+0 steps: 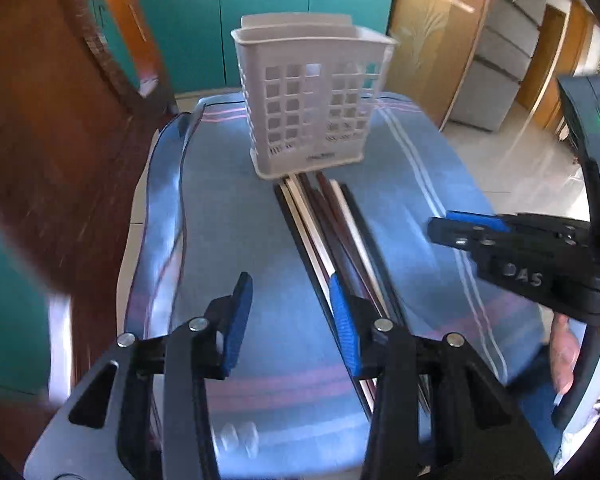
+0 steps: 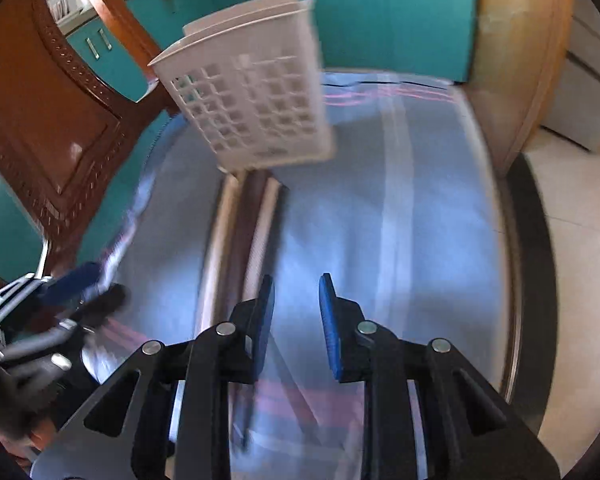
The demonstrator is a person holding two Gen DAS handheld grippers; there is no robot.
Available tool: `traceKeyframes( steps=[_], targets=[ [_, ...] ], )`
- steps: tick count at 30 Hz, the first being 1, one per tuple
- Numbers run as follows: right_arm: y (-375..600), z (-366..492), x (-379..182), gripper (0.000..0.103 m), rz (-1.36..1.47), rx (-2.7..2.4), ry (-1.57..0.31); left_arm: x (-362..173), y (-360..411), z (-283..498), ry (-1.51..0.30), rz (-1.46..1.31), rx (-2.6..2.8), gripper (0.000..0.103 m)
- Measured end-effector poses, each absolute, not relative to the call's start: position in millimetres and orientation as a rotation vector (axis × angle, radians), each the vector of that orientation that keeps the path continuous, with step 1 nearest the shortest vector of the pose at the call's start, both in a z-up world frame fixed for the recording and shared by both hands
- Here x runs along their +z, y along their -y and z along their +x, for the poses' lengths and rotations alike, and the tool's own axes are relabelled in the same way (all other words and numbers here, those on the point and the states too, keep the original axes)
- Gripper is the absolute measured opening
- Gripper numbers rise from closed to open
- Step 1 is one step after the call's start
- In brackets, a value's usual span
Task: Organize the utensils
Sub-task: 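Lower both tools onto the loose chopsticks in front of the white basket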
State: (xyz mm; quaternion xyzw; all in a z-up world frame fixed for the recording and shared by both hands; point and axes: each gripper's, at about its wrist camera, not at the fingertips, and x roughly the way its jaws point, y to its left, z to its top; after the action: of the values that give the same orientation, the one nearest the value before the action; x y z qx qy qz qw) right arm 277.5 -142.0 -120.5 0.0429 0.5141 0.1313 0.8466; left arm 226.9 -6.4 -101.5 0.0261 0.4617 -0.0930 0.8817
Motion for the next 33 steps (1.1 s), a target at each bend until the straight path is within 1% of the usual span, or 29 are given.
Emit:
traceKeyframes(
  steps=[4,9,10,11,12,15,17,18,20,21,23,24,25,28,29,31,33],
  targets=[
    [111.9,323.4,-141.8,0.026,0.045,0.305,-1.150,-115.6,-5.7,258.1,-0.972,0.023,-0.146,0.041],
    [98.0,340.0,-170.8,0.026,0.027,0.308,-1.197,-136.6,-4.5,268.3,-1.042,0.026,-0.152,0.041],
    [96.9,340.4,-171.8,0.023,0.021,0.312,-1.202,-137.8,-1.7,269.1,-1.043,0.036,-0.160,0.041],
    [95.9,339.7,-170.5,0.014,0.011,0.320,-1.202,-139.5,1.2,270.3,-1.046,0.041,-0.171,0.043],
    [95.8,337.9,-168.5,0.008,-0.007,0.317,-1.195,-140.9,2.7,271.3,-1.051,0.038,-0.176,0.044],
    [105.6,332.1,-166.7,0.008,-0.033,0.290,-1.180,-145.2,5.3,278.3,-1.072,-0.001,-0.191,0.047],
    [114.5,328.8,-166.1,0.007,-0.033,0.262,-1.166,-147.6,9.0,282.2,-1.082,-0.024,-0.203,0.054],
    [118.2,326.7,-165.8,0.004,-0.028,0.255,-1.152,-149.2,12.5,284.0,-1.086,-0.027,-0.209,0.055],
    [125.4,323.2,-164.9,0.003,-0.028,0.232,-1.146,-154.4,19.1,287.2,-1.099,-0.021,-0.217,0.055],
    [127.9,321.4,-164.1,0.003,-0.030,0.226,-1.142,-157.8,22.2,288.9,-1.112,-0.016,-0.215,0.053],
    [132.3,315.5,-160.9,0.003,-0.020,0.223,-1.127,-166.2,25.1,292.6,-1.145,-0.032,-0.213,0.037],
    [134.3,312.2,-159.2,0.003,-0.018,0.224,-1.123,-168.1,25.2,292.8,-1.146,-0.054,-0.218,0.037],
    [136.6,310.0,-156.7,0.003,-0.018,0.225,-1.120,-168.2,25.8,293.7,-1.143,-0.068,-0.225,0.028],
    [133.2,307.3,-156.1,0.003,-0.022,0.224,-1.117,-169.1,23.4,292.9,-1.139,-0.116,-0.224,0.023],
    [134.5,307.1,-155.4,0.003,-0.021,0.225,-1.118,-168.9,21.1,292.9,-1.133,-0.138,-0.218,0.011],
    [144.9,316.7,-155.8,0.004,-0.023,0.229,-1.121,-168.1,16.1,292.7,-1.126,-0.179,-0.214,0.008],
    [156.5,322.2,-143.1,0.004,-0.023,0.235,-1.123,-164.3,13.1,289.7,-1.108,-0.201,-0.206,0.007]
  ],
)
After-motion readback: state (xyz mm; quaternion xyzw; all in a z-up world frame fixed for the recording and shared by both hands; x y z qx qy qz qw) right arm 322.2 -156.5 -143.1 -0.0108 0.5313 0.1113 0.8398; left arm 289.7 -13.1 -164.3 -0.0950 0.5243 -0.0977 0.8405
